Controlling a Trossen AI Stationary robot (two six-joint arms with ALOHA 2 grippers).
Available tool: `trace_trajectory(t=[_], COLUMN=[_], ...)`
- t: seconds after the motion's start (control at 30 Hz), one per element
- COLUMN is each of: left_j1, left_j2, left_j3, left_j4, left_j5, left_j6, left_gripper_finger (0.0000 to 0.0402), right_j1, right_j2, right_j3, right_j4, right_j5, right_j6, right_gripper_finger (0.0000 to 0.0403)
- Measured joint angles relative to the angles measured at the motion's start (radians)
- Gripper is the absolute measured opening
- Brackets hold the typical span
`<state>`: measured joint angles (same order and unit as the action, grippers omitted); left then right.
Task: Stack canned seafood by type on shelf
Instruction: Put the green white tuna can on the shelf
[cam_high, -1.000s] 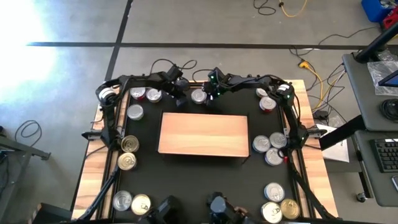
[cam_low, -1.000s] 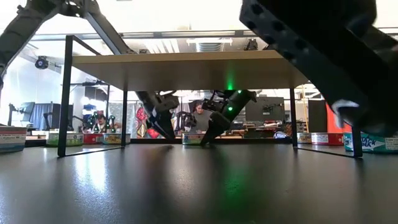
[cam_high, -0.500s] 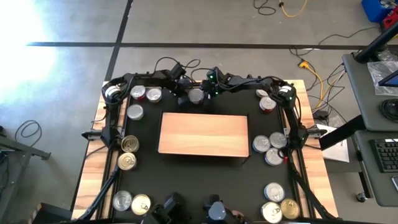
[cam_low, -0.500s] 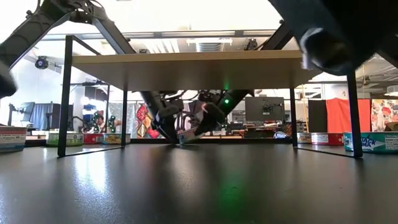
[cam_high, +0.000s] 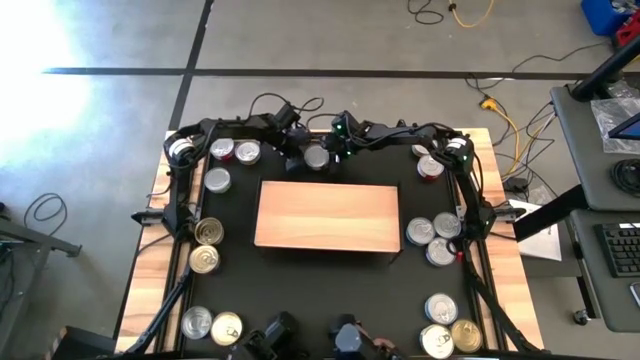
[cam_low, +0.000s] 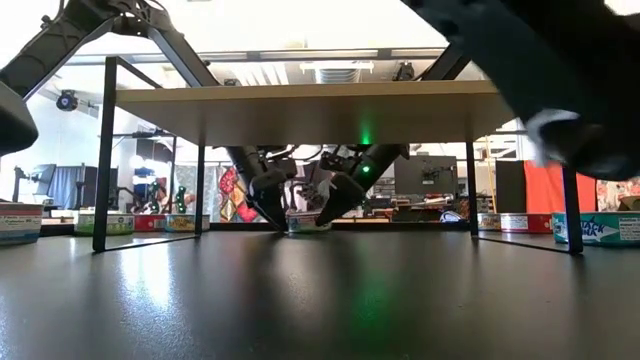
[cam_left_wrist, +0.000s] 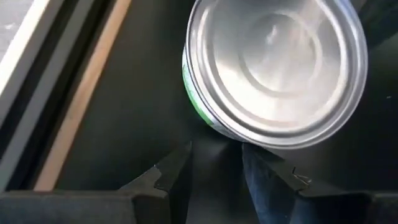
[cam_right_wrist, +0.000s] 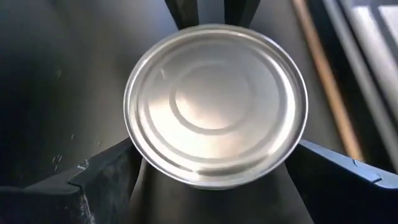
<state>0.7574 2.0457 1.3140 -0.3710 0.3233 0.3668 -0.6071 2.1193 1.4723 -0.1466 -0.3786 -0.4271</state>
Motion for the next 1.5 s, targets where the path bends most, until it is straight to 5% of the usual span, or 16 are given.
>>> trace_trajectory(t=[0.67, 0.87, 1.5], left_j1=[0.000, 0.000, -0.048], left_j2=[-0.006, -0.006, -0.002], left_j3=[0.002, 0.002, 0.000], left_j4=[-0.040, -0.040, -0.039], left_j5=[0.003, 0.003, -0.049], left_j6=[-0.009, -0.002, 0.113], left_gripper_finger=[0.0125, 0.0125, 0.0125], right_j1=[0.007, 0.011, 0.043], right_j2=[0.000, 0.004, 0.045], right_j3=[0.012, 0.011, 0.021], right_j4=[-0.033, -0.030, 0.130], right_j5=[0.063, 0.064, 0.032], right_j6=[0.128, 0.057, 0.158], right_gripper_finger=[0.0372, 0.0372, 0.0396])
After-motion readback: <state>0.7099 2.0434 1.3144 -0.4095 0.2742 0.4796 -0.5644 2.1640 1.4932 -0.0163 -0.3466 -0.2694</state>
